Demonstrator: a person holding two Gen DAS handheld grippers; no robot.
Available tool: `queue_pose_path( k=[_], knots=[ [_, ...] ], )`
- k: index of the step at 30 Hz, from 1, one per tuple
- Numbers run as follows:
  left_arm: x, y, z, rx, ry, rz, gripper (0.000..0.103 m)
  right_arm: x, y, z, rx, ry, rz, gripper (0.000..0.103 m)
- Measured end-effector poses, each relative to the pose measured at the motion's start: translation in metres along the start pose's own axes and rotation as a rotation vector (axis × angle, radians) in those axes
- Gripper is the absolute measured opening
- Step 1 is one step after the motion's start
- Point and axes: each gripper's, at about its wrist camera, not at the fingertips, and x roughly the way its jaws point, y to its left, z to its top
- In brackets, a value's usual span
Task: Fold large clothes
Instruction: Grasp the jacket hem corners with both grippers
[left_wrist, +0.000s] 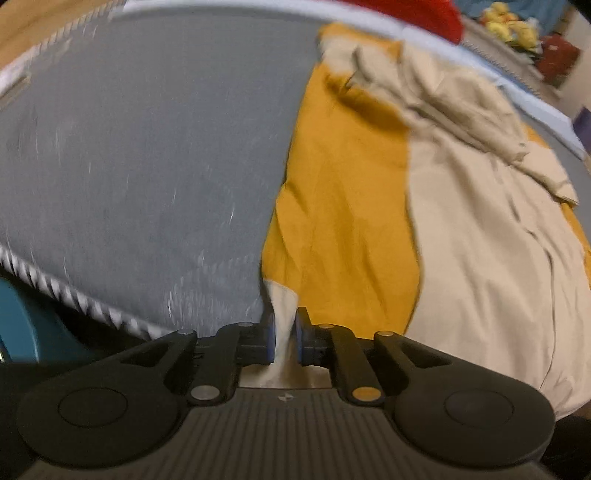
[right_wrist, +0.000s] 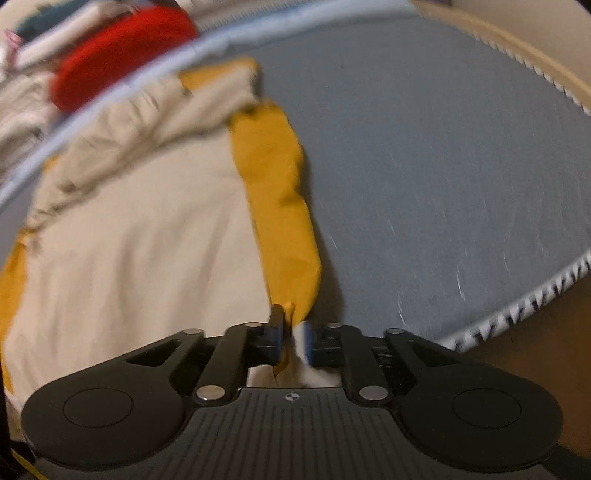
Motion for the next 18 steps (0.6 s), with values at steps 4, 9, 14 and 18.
queue_pose_path(
  k=[4,9,14,18],
  knots=[
    [0.005,0.0,0.001,0.003,0.01,0.006,0.013,0.012,0.001,-0.004,-0.025,0.054,-0.05,0.026],
    [0.008,-0.006,0.002,0.022,0.009,0.014,0.014,0.013,0.004,-0.004,-0.038,0.049,-0.054,0.022],
    [0.007,-0.008,0.0,0.039,0.005,0.021,0.014,0.006,0.008,-0.007,-0.068,0.022,-0.05,0.01],
    [0.007,-0.012,-0.002,0.063,-0.001,0.032,0.014,0.0,0.011,-0.01,-0.078,0.0,-0.048,0.009]
  ],
)
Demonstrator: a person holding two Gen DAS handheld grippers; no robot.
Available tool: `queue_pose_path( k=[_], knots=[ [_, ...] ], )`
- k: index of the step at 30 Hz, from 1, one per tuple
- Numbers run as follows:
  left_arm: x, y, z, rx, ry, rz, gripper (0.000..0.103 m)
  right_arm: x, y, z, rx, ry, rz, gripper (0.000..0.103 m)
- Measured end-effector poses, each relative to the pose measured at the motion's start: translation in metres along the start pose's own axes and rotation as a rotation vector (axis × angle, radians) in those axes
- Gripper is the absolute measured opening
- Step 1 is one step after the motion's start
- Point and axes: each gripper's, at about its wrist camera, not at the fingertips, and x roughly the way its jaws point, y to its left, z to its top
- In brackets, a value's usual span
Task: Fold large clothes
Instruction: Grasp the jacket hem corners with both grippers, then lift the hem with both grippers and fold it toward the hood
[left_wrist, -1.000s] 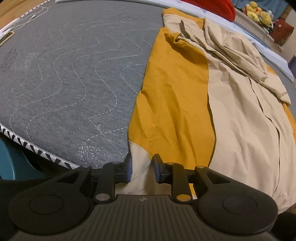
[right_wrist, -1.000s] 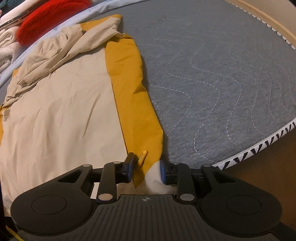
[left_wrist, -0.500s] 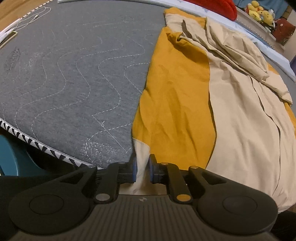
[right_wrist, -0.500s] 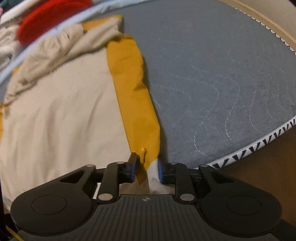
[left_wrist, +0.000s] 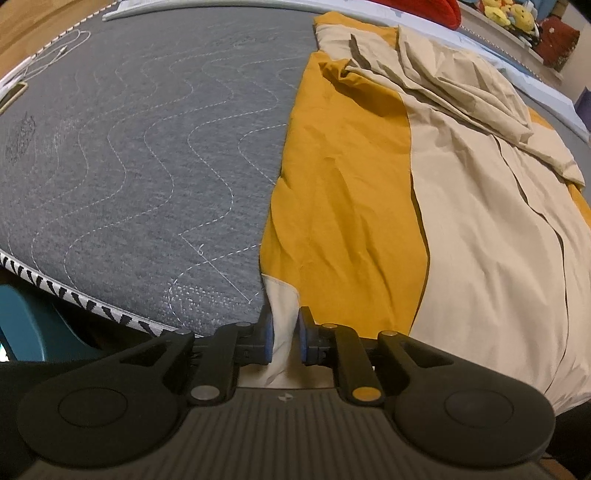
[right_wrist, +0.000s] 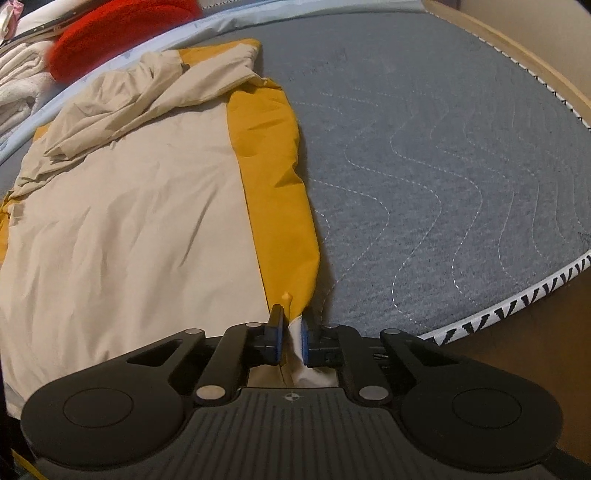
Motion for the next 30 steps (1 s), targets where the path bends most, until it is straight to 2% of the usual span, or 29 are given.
queue_pose_path(
  k=[11,16,18,20,26,30],
  knots=[
    [-0.001,-0.003,-0.002,0.014,-0.005,0.009,0.013,-0.007,0.005,-0.004,-0.032,-0.039,-0.012,0.007],
    [-0.008,-0.003,0.0,0.006,-0.027,-0.008,0.006,-0.021,0.008,-0.004,-0.028,-0.105,0.017,0.005],
    [-0.018,-0.004,0.002,-0.004,-0.046,-0.038,0.004,-0.033,0.009,-0.002,-0.03,-0.141,0.05,0.005],
    [-0.034,-0.001,0.009,-0.035,-0.066,-0.101,0.004,-0.046,0.008,0.003,-0.02,-0.17,0.098,0.005],
    [-0.087,0.007,0.035,-0.062,-0.141,-0.241,0.003,-0.088,-0.013,0.019,0.15,-0.245,0.228,0.005],
    [-0.122,0.017,0.045,-0.054,-0.17,-0.317,0.002,-0.118,-0.025,0.02,0.177,-0.296,0.291,0.004]
  ],
)
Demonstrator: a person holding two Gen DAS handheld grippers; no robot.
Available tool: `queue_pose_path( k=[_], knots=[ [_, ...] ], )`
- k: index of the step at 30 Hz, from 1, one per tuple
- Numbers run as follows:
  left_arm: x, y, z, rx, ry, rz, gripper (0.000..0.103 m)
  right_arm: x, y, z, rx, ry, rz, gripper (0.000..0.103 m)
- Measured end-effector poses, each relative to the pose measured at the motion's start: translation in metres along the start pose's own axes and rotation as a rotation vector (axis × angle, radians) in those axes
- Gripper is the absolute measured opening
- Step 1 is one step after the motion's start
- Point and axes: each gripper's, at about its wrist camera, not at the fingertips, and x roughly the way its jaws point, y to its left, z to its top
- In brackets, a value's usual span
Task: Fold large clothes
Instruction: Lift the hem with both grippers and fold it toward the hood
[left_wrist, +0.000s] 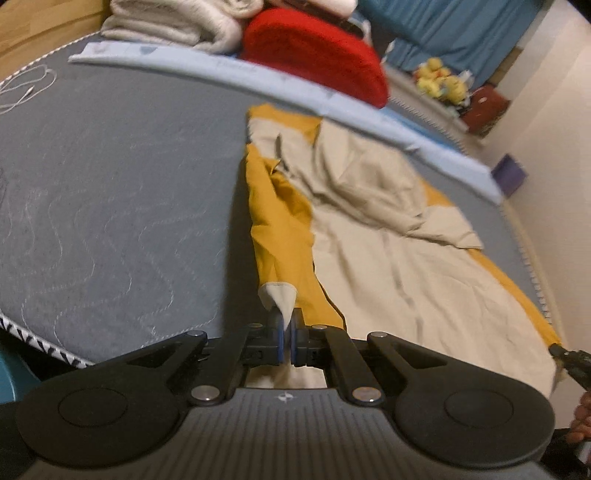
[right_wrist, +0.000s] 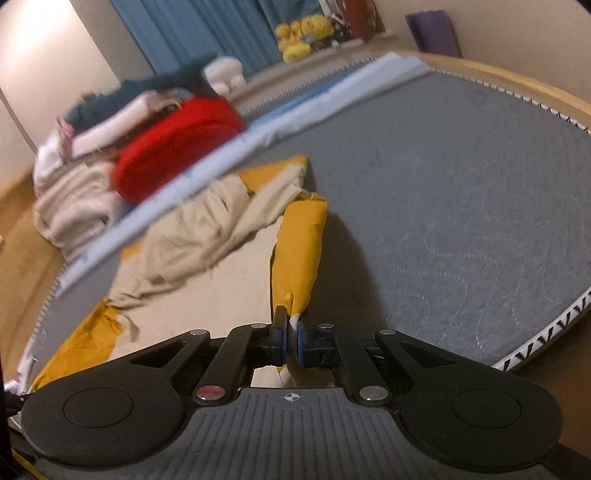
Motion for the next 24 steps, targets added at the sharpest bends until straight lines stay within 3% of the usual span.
queue_pose_path(
  k=[10,14,18,24],
  knots=[
    [-0.114,0.006,0.002,0.044,0.005,-0.169,0.002,-0.113,-0.018,-0.015,-0.001,-0.14,0.095,0.004],
    [-0.14,0.02,0.008,-0.025,0.0,-0.211,0.002,-0.142,-0.026,-0.016,0.021,-0.174,0.116,0.004],
    [-0.095,0.038,0.035,-0.111,0.035,-0.187,0.002,-0.104,-0.039,0.003,0.052,-0.154,0.111,0.004],
    [0.045,0.072,0.096,-0.276,0.09,-0.143,0.006,0.027,-0.06,0.058,0.143,-0.043,0.06,0.004]
  ],
)
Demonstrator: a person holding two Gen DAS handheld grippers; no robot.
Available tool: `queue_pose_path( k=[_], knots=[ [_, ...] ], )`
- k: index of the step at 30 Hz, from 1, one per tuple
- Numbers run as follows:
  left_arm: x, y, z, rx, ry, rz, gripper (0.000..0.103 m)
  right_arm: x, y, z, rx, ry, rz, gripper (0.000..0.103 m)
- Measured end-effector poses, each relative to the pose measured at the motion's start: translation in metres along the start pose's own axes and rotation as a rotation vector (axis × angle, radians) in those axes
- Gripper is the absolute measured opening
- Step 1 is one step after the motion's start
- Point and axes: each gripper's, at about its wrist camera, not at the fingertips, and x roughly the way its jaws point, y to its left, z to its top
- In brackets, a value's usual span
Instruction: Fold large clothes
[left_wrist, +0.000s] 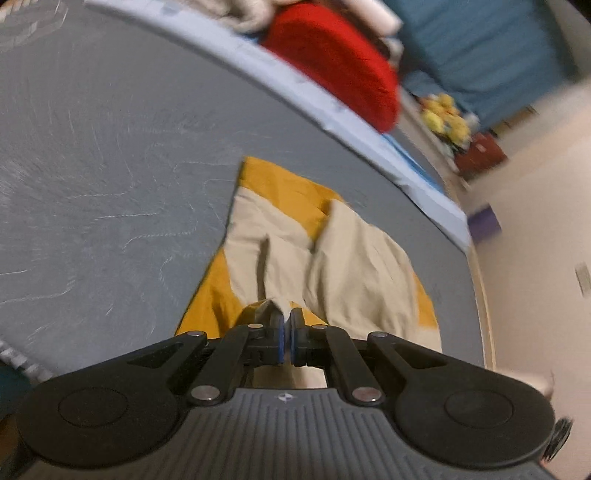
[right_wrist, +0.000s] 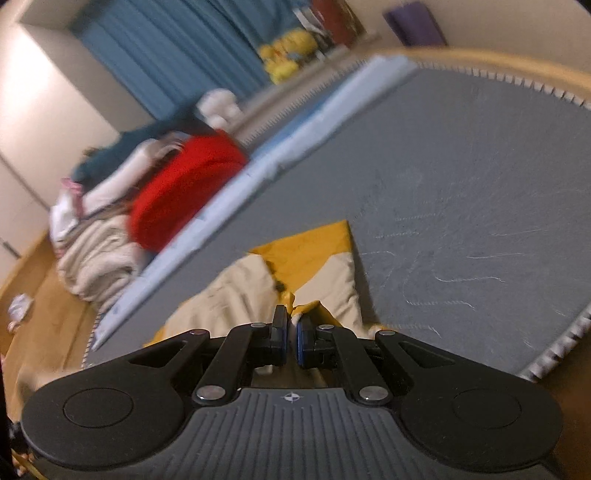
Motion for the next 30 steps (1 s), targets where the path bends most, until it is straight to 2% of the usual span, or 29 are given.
queue_pose_path(
  k=[2,3,4,6,7,9,10,12,14,15,16,20,23,30],
  knots=[
    [0.033,0.013,0.024,-0.064,-0.001,0.025,0.012,0.04,-0.003,0.017,0.025,0.025,-0.033,0.006],
    [0.045,0.019,0.034,-0.095,-0.007,0.025,0.02,0.059,-0.005,0.025,0.034,0.031,-0.067,0.009],
    [0.05,0.026,0.042,-0.111,-0.026,0.033,0.029,0.073,-0.006,0.03,0.031,0.033,-0.084,0.014],
    [0.055,0.041,0.053,-0.131,-0.104,0.072,0.037,0.097,-0.005,0.031,-0.02,0.011,-0.141,0.017],
    [0.056,0.048,0.052,-0.14,-0.123,0.082,0.038,0.101,-0.005,0.029,-0.05,-0.004,-0.17,0.018],
    [0.064,0.058,0.05,-0.181,-0.065,0.14,0.038,0.11,-0.012,0.022,-0.078,-0.011,-0.193,0.024],
    [0.065,0.056,0.049,-0.163,-0.058,0.145,0.038,0.115,-0.019,0.019,-0.061,0.0,-0.195,0.025],
    [0.071,0.041,0.048,-0.027,-0.043,0.177,0.04,0.125,-0.026,0.016,-0.018,0.044,-0.217,0.028],
    [0.079,0.028,0.045,0.092,-0.024,0.224,0.041,0.132,-0.025,0.015,-0.047,0.057,-0.196,0.032],
    [0.084,0.024,0.044,0.132,-0.013,0.239,0.041,0.137,-0.023,0.013,-0.071,0.083,-0.204,0.037],
    [0.088,0.022,0.041,0.151,-0.007,0.247,0.041,0.142,-0.023,0.011,-0.083,0.113,-0.226,0.037],
    [0.095,0.014,0.039,0.154,-0.025,0.262,0.041,0.147,-0.015,0.006,-0.116,0.178,-0.25,0.037],
    [0.099,0.006,0.035,0.15,-0.036,0.258,0.041,0.142,-0.004,0.009,-0.176,0.166,-0.281,0.037],
    [0.114,-0.013,0.036,0.171,-0.047,0.254,0.042,0.132,-0.017,0.012,-0.125,0.105,-0.234,0.041]
  ],
)
